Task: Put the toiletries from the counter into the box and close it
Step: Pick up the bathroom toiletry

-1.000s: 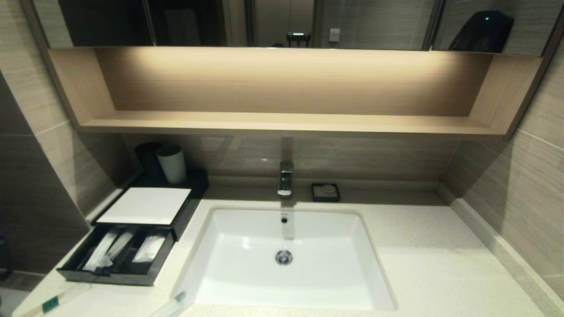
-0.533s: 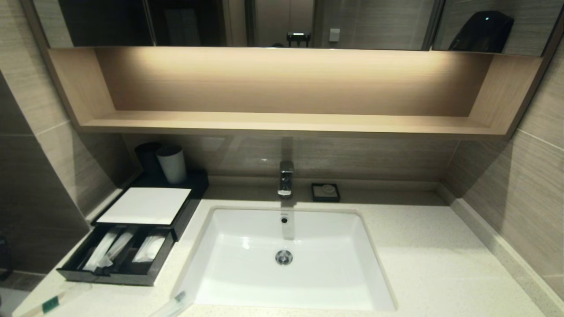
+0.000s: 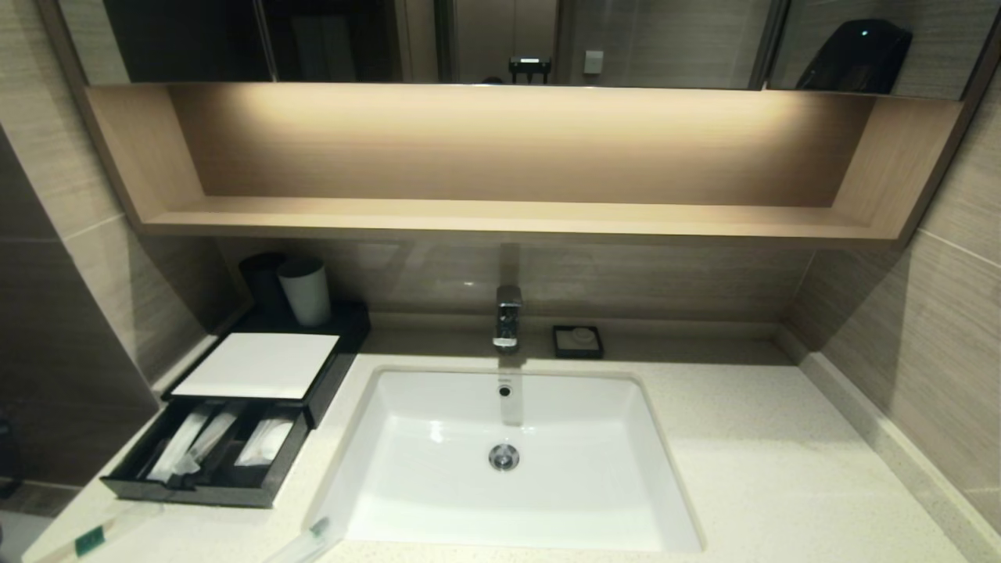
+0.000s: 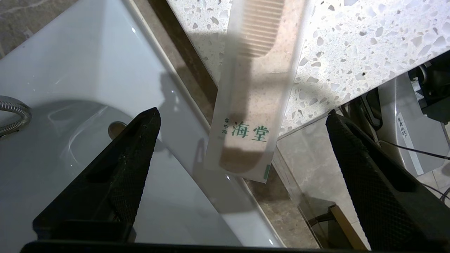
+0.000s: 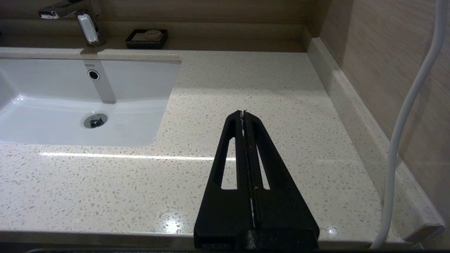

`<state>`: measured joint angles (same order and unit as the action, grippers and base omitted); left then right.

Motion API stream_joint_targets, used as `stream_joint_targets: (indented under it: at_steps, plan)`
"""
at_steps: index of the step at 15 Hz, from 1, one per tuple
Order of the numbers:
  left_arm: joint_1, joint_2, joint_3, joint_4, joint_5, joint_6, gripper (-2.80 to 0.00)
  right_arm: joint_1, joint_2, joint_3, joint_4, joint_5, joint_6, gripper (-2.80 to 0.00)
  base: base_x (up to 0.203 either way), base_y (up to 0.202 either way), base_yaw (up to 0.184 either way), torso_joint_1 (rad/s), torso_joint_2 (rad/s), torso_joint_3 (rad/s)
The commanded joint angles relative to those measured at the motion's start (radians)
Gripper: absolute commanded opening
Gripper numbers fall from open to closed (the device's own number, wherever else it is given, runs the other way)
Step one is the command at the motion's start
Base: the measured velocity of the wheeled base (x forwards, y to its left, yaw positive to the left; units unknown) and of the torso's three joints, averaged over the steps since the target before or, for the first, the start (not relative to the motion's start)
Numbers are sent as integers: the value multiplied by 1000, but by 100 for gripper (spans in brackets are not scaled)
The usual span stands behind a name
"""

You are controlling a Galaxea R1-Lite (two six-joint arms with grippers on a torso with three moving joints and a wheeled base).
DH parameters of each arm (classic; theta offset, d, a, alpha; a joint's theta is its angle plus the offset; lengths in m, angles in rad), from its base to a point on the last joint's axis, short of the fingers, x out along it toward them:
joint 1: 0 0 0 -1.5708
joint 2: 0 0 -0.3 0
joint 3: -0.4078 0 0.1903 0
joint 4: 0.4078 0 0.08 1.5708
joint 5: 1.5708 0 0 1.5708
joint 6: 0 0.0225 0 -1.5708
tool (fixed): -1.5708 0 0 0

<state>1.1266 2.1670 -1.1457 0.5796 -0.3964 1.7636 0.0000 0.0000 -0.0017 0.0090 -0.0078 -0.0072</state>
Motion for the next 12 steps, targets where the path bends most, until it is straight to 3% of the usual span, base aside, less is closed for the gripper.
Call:
stream_joint_targets:
  at_steps: [1, 11, 12]
  plan:
    - [1, 7, -2, 3, -2, 10, 0, 0, 0, 0, 0, 0, 0, -280, 0, 0, 0, 0, 0, 0]
    - [1, 11, -5, -9, 7, 11, 0, 0, 0, 0, 0, 0, 0, -280, 0, 0, 0, 0, 0, 0]
    - [0, 11, -3, -9, 7, 11, -280, 0, 0, 0, 0, 0, 0, -280, 0, 0, 0, 0, 0, 0]
